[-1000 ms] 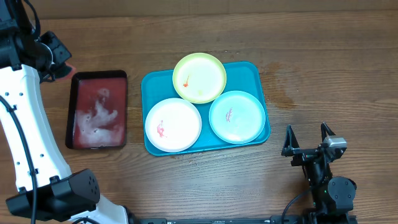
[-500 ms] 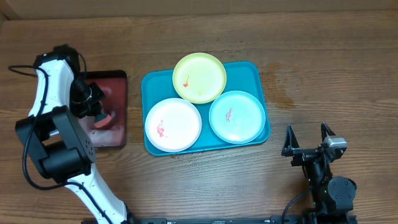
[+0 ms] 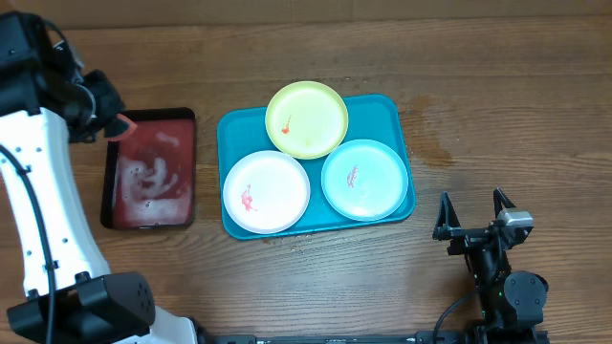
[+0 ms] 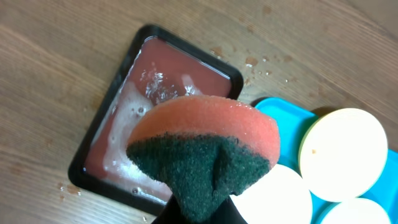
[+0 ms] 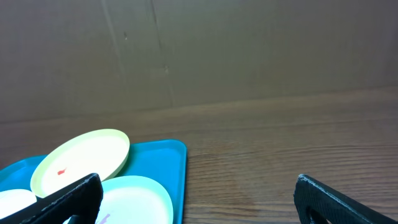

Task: Clean dirty plates on tray and stack at the side
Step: 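Lift the sponge out of the red tray with the left gripper, then carry the sponge over and lower it onto the white plate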

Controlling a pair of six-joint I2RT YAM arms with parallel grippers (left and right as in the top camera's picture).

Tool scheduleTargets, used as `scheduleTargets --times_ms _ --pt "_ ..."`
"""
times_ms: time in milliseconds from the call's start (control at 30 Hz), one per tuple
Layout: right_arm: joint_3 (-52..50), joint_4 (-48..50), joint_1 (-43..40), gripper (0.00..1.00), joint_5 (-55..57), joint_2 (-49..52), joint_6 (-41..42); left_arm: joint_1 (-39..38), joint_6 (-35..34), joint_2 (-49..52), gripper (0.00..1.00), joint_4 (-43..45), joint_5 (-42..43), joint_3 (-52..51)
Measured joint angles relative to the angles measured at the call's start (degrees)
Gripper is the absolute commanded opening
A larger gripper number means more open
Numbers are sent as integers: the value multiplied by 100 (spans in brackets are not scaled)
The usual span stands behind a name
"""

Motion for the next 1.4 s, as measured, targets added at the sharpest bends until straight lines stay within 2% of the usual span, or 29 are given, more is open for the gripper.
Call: scheduleTargets --times_ms 100,200,333,433,533,733,900,1033,1167,1400 --pt "-2 -2 0 100 2 0 0 -192 -13 118 4 420 -146 -647" --pt "-2 -2 0 100 0 0 0 -358 -28 651 4 1008 -240 -1622" --pt "-2 -2 0 100 0 0 2 -417 -26 1550 4 817 -260 -2166" --pt "-2 2 0 100 2 0 0 -369 -26 1700 4 302 -299 -2031" --pt "-2 -2 0 100 0 0 0 -350 -24 1596 4 -192 -315 -1305" --pt "0 2 0 100 0 0 0 -446 149 533 4 -511 33 -212" --pt "0 2 0 100 0 0 0 -1097 190 -461 4 -717 380 -55" --pt "-2 2 0 100 -2 0 2 -1790 254 -581 4 -949 540 -289" --pt "0 0 0 100 2 0 0 -2378 238 -472 4 -385 581 -1270" --pt "-2 -2 0 100 2 0 0 -3222 -227 -289 4 1958 621 -3467"
